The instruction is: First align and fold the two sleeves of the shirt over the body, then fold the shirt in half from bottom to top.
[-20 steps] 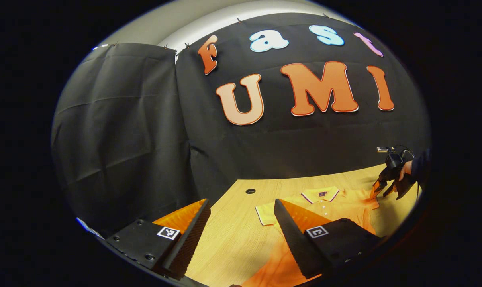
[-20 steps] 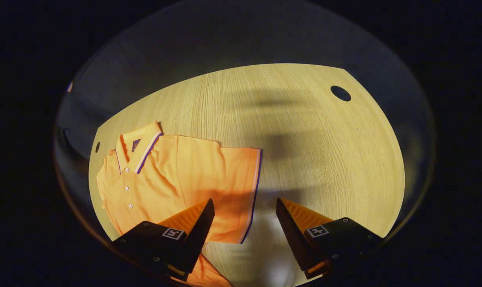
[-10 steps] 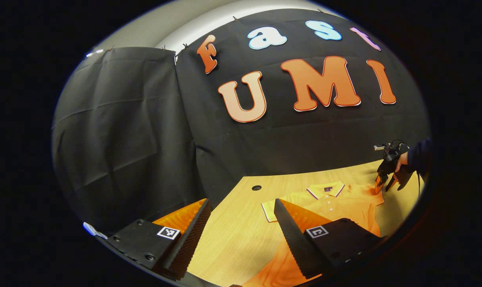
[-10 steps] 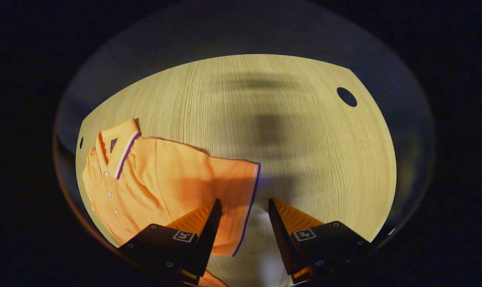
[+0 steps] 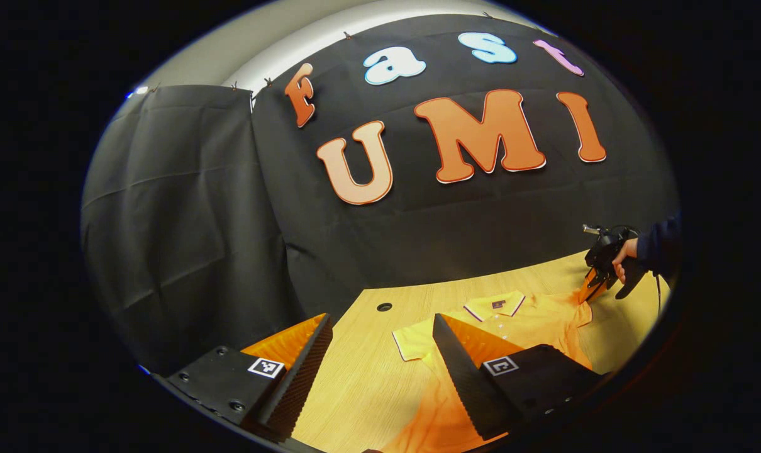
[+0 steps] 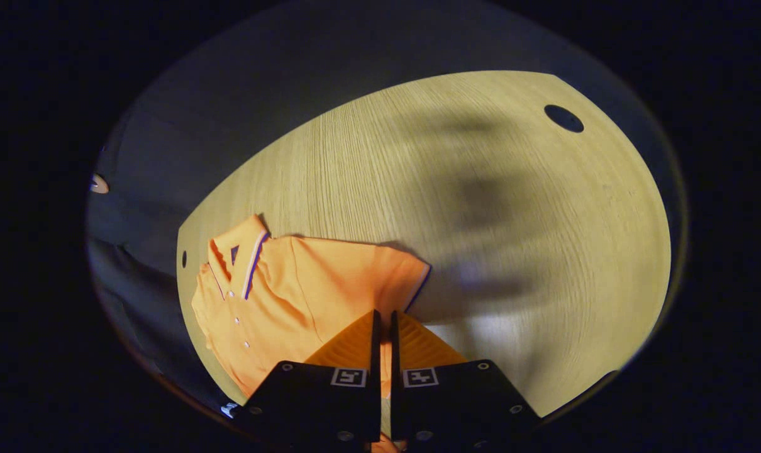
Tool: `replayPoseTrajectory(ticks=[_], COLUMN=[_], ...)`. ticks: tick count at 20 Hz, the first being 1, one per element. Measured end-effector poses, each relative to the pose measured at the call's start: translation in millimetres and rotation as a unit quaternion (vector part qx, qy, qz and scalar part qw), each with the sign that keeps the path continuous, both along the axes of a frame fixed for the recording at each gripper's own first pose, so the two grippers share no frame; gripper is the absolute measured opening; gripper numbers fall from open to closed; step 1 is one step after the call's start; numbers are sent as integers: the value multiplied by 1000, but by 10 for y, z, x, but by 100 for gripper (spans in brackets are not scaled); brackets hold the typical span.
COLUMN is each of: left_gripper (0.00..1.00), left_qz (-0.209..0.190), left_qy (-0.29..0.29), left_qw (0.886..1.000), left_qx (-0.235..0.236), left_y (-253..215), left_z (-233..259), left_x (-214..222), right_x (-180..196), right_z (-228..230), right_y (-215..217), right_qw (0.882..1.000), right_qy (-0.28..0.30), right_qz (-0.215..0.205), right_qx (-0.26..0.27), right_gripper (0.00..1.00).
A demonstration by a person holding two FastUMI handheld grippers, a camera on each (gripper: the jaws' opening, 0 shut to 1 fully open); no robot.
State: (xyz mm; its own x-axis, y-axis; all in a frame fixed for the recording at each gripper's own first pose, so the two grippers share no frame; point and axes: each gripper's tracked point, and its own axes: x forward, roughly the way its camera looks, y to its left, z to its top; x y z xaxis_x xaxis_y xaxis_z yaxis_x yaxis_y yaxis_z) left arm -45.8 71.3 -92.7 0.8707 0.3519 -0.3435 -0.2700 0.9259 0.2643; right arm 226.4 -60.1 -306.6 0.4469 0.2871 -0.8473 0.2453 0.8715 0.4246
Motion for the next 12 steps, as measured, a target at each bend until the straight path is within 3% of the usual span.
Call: replayPoseTrajectory(ticks=[3,12], left_gripper=[99,99], left_qz=[-2,-13], left_qy=[1,20], left_qw=[1000,1000], left_qx=[1,-10], left_y=[-33,-88], left_z=[-3,-133], left_x=[9,159], right_x=[36,12], right_z=[233,742], right_y=[94,1002], right_qw=[1000,992], right_qy=[-15,-69], right_qz=[-6,88], right_qx=[26,57], right_gripper=[6,7])
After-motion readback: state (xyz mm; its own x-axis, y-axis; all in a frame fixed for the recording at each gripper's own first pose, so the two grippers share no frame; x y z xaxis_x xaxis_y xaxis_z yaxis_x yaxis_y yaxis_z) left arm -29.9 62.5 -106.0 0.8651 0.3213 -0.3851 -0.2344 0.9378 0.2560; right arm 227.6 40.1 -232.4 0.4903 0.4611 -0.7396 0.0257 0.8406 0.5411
